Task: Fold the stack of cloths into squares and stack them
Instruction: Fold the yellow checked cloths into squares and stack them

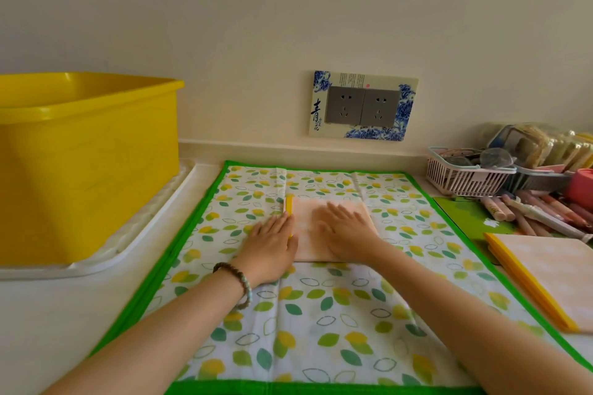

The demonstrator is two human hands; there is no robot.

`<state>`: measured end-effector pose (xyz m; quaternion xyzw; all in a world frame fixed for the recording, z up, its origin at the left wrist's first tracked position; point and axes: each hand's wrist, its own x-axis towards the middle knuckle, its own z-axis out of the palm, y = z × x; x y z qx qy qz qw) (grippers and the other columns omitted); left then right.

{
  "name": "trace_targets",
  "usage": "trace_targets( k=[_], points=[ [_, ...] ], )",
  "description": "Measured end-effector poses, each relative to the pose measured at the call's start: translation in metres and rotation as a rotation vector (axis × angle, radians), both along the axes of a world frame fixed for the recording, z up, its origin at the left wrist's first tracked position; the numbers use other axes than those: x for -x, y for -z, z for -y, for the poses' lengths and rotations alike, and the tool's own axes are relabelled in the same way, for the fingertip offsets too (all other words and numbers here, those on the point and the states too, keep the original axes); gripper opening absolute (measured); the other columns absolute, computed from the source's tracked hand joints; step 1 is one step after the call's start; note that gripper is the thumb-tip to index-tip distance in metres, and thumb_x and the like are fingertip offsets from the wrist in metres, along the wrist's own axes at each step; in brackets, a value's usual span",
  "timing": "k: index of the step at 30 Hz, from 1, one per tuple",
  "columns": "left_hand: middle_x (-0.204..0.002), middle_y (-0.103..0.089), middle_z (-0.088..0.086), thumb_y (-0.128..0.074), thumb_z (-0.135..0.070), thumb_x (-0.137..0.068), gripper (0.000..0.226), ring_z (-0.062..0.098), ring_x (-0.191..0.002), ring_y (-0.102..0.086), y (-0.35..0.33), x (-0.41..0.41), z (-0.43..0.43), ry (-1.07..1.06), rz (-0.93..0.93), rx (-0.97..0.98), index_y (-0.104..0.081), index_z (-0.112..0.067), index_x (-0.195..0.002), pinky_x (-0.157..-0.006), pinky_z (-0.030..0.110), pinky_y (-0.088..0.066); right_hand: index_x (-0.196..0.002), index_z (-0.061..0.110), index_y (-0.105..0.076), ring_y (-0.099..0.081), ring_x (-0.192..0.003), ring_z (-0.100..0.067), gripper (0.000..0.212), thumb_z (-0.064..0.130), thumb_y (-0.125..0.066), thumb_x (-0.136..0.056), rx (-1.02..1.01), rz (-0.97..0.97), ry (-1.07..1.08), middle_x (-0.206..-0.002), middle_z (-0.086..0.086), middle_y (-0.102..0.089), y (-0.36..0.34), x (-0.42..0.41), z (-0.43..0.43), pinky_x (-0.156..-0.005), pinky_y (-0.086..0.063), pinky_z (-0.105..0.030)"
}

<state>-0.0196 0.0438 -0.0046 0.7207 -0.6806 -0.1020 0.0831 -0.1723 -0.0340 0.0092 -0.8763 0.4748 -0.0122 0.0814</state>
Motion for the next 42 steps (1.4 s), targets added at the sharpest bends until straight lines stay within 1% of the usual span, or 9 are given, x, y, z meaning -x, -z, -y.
trace_targets(
  k=[6, 11, 18, 22, 24, 29, 33, 38, 42],
  points=[
    [-0.158, 0.009, -0.004, -0.012, -0.034, -0.102, 0.054, 0.011, -0.145, 0.007, -0.002, 0.002, -0.001, -0.013, 0.015, -0.010, 0.003, -0.019, -0.151, -0.117, 0.032, 0.005, -0.151, 0.024, -0.003, 0.004, -0.146, -0.014, 0.054, 0.042, -0.011, -0.101, 0.012, 0.030, -0.069, -0.159, 0.004, 0.003, 0.013, -0.005, -0.018, -0.118, 0.001, -0.035],
    [-0.158, 0.009, -0.004, -0.011, -0.037, -0.101, 0.054, 0.012, -0.145, 0.006, 0.001, -0.001, 0.001, -0.006, 0.024, 0.001, 0.003, -0.020, -0.151, -0.118, 0.032, 0.004, -0.151, 0.021, -0.001, 0.003, -0.146, -0.012, 0.066, 0.055, -0.013, -0.097, 0.034, -0.013, 0.026, -0.159, 0.003, 0.002, 0.011, 0.039, -0.012, -0.119, 0.001, -0.033],
    [-0.158, 0.009, -0.006, -0.010, -0.044, -0.100, 0.057, 0.011, -0.145, 0.006, 0.002, -0.001, -0.002, -0.010, -0.005, 0.026, 0.003, -0.022, -0.151, -0.118, 0.033, 0.003, -0.151, 0.017, 0.000, -0.001, -0.146, -0.014, 0.066, 0.052, -0.018, -0.098, -0.076, 0.006, 0.116, -0.159, -0.001, 0.001, 0.000, 0.071, -0.011, -0.118, -0.001, -0.033],
    [-0.158, 0.008, -0.007, -0.011, -0.054, -0.098, 0.063, 0.011, -0.145, 0.005, 0.003, 0.000, -0.005, -0.005, -0.015, 0.045, 0.001, -0.023, -0.151, -0.118, 0.035, 0.002, -0.147, 0.012, -0.022, -0.037, -0.134, -0.023, 0.061, 0.036, -0.046, -0.096, -0.285, 0.374, 0.238, -0.150, -0.006, -0.034, -0.018, 0.066, -0.007, -0.101, -0.031, -0.028],
    [-0.158, 0.008, -0.007, -0.011, -0.055, -0.097, 0.064, 0.011, -0.145, 0.005, 0.003, 0.000, -0.005, -0.008, -0.018, 0.054, 0.000, -0.023, -0.151, -0.118, 0.034, 0.002, -0.145, 0.010, -0.029, -0.047, -0.125, -0.024, 0.062, 0.030, -0.056, -0.093, -0.351, 0.517, 0.334, -0.144, -0.008, -0.044, -0.029, 0.066, -0.001, -0.094, -0.038, -0.028],
    [-0.159, 0.003, -0.006, -0.011, -0.055, -0.097, 0.064, 0.012, -0.146, 0.001, 0.004, 0.001, -0.004, -0.017, -0.027, 0.071, -0.005, -0.023, -0.151, -0.119, 0.035, 0.000, -0.130, 0.002, -0.047, -0.053, -0.112, -0.028, 0.059, 0.036, -0.065, -0.085, -0.353, 0.389, 0.516, -0.127, -0.013, -0.055, -0.040, 0.059, 0.012, -0.091, -0.043, -0.033],
    [-0.159, 0.000, -0.005, -0.011, -0.054, -0.097, 0.063, 0.013, -0.146, 0.000, 0.004, 0.001, -0.003, -0.016, -0.038, 0.077, -0.007, -0.022, -0.151, -0.119, 0.036, -0.001, -0.092, 0.005, -0.050, -0.048, -0.067, -0.017, 0.029, 0.027, -0.068, -0.084, -0.522, 0.560, 0.619, -0.083, -0.008, -0.053, -0.049, 0.050, 0.009, -0.060, -0.041, -0.025],
    [-0.159, -0.005, -0.004, -0.015, -0.051, -0.098, 0.061, 0.013, -0.145, -0.005, 0.003, 0.000, -0.004, -0.013, -0.087, 0.112, -0.008, -0.021, -0.151, -0.119, 0.036, -0.004, -0.120, 0.000, -0.047, -0.060, -0.086, -0.025, 0.039, 0.012, -0.063, -0.087, -0.709, 0.996, 0.567, -0.100, -0.014, -0.060, -0.049, 0.046, 0.004, -0.073, -0.053, -0.035],
    [-0.157, -0.015, -0.002, -0.023, -0.049, -0.098, 0.061, 0.016, -0.144, -0.017, -0.006, 0.001, -0.004, -0.035, -0.323, 0.144, -0.012, -0.020, -0.151, -0.117, 0.035, -0.016, -0.128, 0.003, -0.046, -0.060, -0.087, -0.024, 0.039, 0.010, -0.056, -0.092, -0.689, 1.034, 0.471, -0.106, -0.013, -0.059, -0.056, 0.054, -0.004, -0.067, -0.053, -0.033]
  ],
)
